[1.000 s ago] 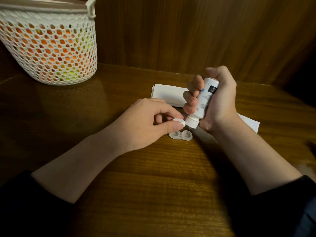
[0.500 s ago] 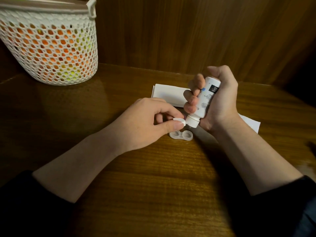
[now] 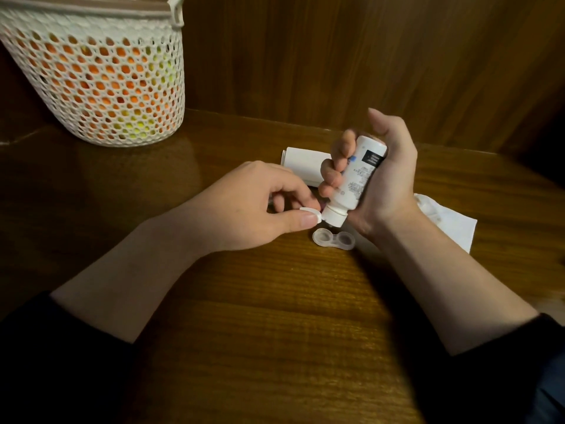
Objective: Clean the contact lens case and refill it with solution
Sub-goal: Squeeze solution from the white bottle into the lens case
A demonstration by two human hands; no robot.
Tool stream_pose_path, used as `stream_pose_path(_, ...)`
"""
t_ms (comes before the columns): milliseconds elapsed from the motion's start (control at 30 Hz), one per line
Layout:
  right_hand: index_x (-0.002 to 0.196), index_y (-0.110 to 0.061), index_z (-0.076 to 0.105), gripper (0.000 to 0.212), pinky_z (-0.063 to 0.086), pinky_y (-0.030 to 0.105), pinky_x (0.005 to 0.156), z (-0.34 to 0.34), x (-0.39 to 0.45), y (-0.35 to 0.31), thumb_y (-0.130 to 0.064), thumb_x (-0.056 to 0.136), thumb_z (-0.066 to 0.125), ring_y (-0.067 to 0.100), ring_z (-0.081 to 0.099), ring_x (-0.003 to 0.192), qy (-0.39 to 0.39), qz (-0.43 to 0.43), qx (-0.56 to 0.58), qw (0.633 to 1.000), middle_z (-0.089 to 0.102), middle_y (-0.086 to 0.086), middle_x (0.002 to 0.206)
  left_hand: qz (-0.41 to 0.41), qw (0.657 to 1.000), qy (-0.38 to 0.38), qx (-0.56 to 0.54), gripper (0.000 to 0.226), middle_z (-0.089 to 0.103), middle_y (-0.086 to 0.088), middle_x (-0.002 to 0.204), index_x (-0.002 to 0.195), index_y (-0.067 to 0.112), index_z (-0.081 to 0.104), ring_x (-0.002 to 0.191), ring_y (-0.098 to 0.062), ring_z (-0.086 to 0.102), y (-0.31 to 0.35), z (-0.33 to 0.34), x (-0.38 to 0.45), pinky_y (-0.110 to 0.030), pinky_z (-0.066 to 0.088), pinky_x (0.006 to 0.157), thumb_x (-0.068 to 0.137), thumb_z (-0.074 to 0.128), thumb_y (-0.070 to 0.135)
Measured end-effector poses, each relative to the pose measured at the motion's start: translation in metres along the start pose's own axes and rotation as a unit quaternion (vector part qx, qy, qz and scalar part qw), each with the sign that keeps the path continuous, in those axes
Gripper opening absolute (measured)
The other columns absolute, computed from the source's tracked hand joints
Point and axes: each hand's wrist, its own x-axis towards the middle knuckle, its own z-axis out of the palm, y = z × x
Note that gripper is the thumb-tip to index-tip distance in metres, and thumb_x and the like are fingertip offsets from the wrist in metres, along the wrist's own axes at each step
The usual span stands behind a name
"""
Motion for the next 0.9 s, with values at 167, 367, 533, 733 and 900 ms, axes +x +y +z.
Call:
stream_pose_path(167, 0.060, -0.014, 0.053, 0.046, 0.046, 0.029, 0.052, 0.0003, 0.0017, 0.0010, -0.045, 0.095, 0.053, 0.018, 0.047, 0.047, 0.021, -0.007, 0.027, 0.999, 0.049, 0.001, 0.055, -0.002, 1.000, -0.001, -0.006, 0.016, 0.073, 0.011, 0.100, 0.106, 0.037, 0.082, 0.083, -0.010, 0.066, -0.0012, -0.0002, 0.0001, -0.040, 0.060, 0.075, 0.091, 0.080, 0.040)
stream_pose_path(367, 0.060, -0.015, 0.050, 0.043, 0.041, 0.026, 0.046, 0.0014, 0.0024, 0.0019, -0.039, 0.095, 0.049, 0.016, 0.044, 0.044, 0.040, -0.003, 0.039, 0.998, 0.048, 0.000, 0.054, -0.001, 1.000, -0.003, -0.020, 0.015, 0.074, 0.010, 0.101, 0.106, 0.036, 0.082, 0.087, -0.014, 0.068, -0.0008, -0.0003, -0.0001, -0.051, 0.061, 0.079, 0.092, 0.080, 0.037)
stream_pose_path(533, 0.059, -0.015, 0.050, 0.041, 0.040, 0.025, 0.047, 0.0019, 0.0020, 0.0017, -0.038, 0.093, 0.048, 0.016, 0.042, 0.045, 0.035, -0.004, 0.035, 0.999, 0.047, 0.000, 0.053, -0.001, 1.000, -0.007, -0.022, 0.015, 0.074, 0.011, 0.100, 0.106, 0.035, 0.082, 0.087, -0.013, 0.069, -0.0009, -0.0002, -0.0004, -0.047, 0.062, 0.079, 0.092, 0.081, 0.035)
stream_pose_path(733, 0.057, -0.016, 0.051, 0.042, 0.040, 0.025, 0.048, 0.0019, 0.0028, 0.0021, -0.038, 0.093, 0.047, 0.016, 0.042, 0.045, 0.036, -0.009, 0.030, 0.999, 0.048, 0.000, 0.053, -0.002, 1.000, -0.005, -0.020, 0.014, 0.074, 0.011, 0.100, 0.105, 0.036, 0.082, 0.083, -0.010, 0.068, -0.0017, 0.0002, 0.0002, -0.043, 0.062, 0.077, 0.091, 0.081, 0.036)
stream_pose_path(900, 0.059, -0.016, 0.051, 0.039, 0.040, 0.025, 0.048, 0.0012, 0.0024, 0.0027, -0.037, 0.091, 0.049, 0.016, 0.042, 0.046, 0.034, -0.013, 0.025, 0.999, 0.048, 0.000, 0.054, 0.002, 1.000, -0.004, -0.017, 0.014, 0.074, 0.010, 0.099, 0.105, 0.035, 0.082, 0.082, -0.009, 0.067, -0.0023, 0.0002, 0.0002, -0.035, 0.061, 0.074, 0.091, 0.081, 0.035)
